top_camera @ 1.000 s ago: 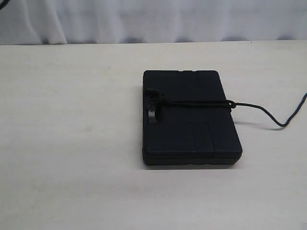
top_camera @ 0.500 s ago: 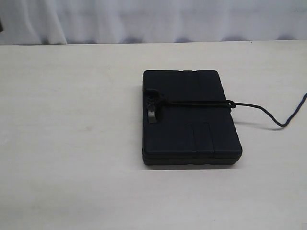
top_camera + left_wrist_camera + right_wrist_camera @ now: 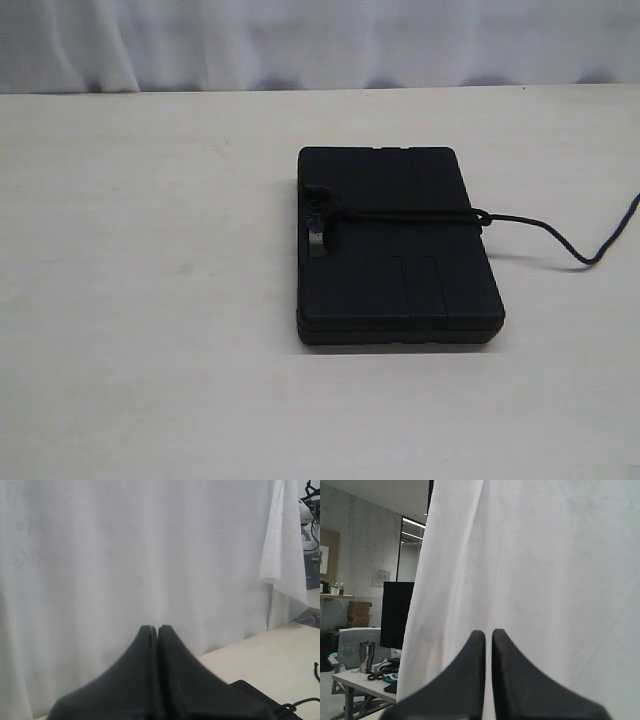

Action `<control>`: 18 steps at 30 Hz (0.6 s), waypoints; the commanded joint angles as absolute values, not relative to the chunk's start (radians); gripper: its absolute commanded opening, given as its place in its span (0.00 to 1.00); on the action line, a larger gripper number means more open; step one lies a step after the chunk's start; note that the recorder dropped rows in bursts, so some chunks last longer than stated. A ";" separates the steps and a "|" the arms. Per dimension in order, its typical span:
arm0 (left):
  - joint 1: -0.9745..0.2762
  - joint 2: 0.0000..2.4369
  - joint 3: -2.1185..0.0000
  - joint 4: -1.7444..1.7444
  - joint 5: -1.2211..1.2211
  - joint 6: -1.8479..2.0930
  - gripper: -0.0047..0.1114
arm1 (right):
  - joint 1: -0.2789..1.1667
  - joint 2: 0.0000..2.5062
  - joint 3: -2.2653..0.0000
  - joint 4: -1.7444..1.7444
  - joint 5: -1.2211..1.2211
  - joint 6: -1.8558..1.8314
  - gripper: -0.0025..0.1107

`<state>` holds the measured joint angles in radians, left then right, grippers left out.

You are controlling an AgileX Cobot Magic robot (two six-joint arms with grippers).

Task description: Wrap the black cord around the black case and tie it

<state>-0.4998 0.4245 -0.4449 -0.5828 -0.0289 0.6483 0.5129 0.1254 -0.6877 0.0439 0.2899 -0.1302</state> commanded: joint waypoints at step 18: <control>-0.500 0.420 -0.442 -0.585 0.000 0.604 0.04 | 0.515 0.121 -0.683 0.048 0.335 -0.135 0.06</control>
<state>-0.4998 0.4225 -0.4449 -0.5828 0.0082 0.6144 0.5129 0.1254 -0.6877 0.0439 0.3298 -0.1302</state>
